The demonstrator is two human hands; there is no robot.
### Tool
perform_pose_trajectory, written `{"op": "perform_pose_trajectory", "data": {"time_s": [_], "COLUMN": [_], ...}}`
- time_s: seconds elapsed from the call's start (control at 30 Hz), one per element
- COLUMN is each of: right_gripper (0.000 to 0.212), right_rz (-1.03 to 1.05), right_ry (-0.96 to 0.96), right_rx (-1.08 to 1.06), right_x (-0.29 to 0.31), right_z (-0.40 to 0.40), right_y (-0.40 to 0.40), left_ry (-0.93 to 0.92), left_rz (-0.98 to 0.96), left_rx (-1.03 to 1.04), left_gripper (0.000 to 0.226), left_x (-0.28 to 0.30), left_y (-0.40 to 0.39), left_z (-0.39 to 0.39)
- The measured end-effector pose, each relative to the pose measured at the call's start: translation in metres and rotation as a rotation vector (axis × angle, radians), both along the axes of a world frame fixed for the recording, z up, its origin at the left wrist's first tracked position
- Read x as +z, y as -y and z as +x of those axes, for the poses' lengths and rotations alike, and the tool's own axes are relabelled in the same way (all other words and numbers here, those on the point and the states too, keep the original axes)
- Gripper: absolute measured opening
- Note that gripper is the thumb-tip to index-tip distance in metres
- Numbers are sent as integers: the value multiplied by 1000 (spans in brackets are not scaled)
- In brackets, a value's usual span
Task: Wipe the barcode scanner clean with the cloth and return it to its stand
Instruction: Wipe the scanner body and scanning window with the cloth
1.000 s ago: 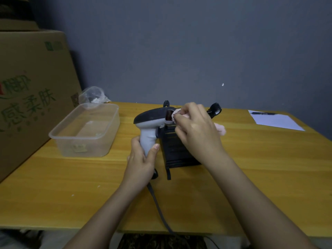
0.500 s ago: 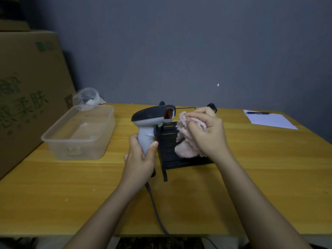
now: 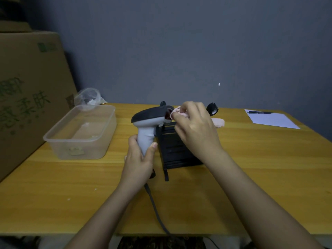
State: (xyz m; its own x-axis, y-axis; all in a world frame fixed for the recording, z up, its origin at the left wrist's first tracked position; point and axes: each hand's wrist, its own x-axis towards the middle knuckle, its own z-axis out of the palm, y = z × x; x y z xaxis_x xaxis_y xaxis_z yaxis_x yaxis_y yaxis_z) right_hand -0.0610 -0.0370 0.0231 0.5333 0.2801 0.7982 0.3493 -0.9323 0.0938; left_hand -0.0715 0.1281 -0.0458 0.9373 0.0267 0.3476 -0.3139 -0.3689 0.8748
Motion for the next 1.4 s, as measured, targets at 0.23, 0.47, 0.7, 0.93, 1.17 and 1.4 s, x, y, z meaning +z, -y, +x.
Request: {"op": "perform_pose_trajectory", "data": {"time_s": [0.23, 0.47, 0.7, 0.93, 1.17, 1.4], "right_gripper": [13, 7, 9, 8, 8, 8], "right_rz": [388, 503, 364, 299, 183, 268], "right_ry": [-227, -7, 79, 1, -116, -44], "right_rx": [191, 136, -8, 94, 166, 248], "right_x": [2, 6, 3, -1, 9, 9], "right_z": [-6, -6, 10, 8, 0, -11], "right_y": [1, -2, -13, -12, -2, -12], "left_ry": [14, 12, 85, 53, 56, -49], "left_rz": [-15, 16, 53, 43, 29, 50], "left_rx": [-5, 30, 58, 42, 15, -71], "left_gripper": [23, 23, 20, 24, 21, 25], "left_x": [5, 6, 14, 7, 9, 9], "left_y": [5, 7, 11, 3, 5, 3], "left_z": [0, -3, -12, -6, -7, -4]}}
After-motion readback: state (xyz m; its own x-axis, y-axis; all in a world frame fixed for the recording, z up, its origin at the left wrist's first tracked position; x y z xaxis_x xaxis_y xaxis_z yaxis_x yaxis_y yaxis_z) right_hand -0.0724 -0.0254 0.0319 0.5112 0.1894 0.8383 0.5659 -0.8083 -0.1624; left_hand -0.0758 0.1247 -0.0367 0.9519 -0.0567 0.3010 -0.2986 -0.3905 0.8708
